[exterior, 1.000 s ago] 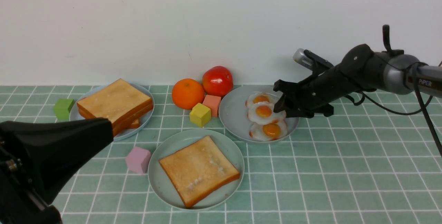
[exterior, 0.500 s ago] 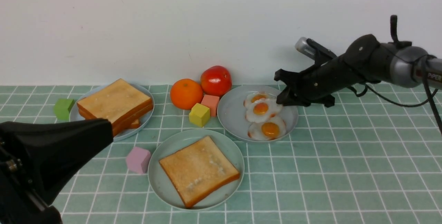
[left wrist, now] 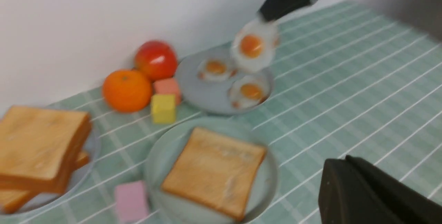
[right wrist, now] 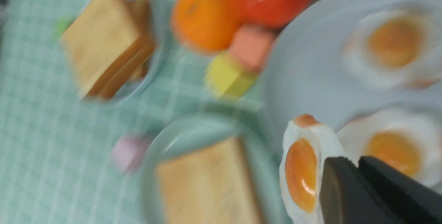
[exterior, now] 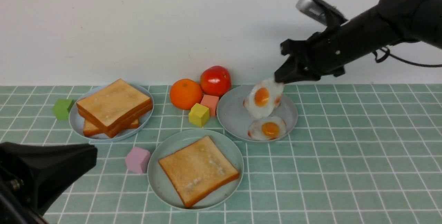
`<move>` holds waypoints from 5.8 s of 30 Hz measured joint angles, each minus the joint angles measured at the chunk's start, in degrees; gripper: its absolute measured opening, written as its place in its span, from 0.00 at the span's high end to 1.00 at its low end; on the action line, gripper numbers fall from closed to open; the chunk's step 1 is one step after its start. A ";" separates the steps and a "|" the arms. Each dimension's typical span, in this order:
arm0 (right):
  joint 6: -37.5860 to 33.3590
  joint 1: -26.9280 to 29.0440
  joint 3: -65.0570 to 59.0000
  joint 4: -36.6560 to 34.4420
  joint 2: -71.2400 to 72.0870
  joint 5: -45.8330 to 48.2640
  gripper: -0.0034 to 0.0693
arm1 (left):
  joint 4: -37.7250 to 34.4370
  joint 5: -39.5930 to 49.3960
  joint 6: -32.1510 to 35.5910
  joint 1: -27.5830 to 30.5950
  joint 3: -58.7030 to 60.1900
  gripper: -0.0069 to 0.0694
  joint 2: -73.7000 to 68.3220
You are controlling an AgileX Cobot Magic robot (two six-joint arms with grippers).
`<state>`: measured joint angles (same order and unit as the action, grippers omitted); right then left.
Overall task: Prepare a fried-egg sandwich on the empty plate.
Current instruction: Use the right arm to place the fried egg on the slice of bread in the middle, then use the left arm to grab a slice of bread, then use the left arm to place a slice of bread on the fried egg in the middle
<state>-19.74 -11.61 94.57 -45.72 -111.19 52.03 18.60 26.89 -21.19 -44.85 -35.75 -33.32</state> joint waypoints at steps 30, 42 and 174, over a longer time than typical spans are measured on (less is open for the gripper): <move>-8.40 -11.27 -8.69 -25.40 -13.48 -8.35 0.73 | 1.26 3.08 0.00 0.00 0.00 0.90 0.00; -5.16 -4.39 -8.69 -10.51 -6.54 -2.13 0.29 | -0.53 5.48 -2.41 0.00 0.00 0.89 -1.18; 15.20 -14.20 -33.66 28.57 61.66 7.68 0.84 | 11.70 8.71 2.03 -1.75 -24.91 0.51 -60.80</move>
<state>-4.54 -25.81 60.90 -17.16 -49.52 59.71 30.30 35.61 -19.16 -46.61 -60.66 -94.12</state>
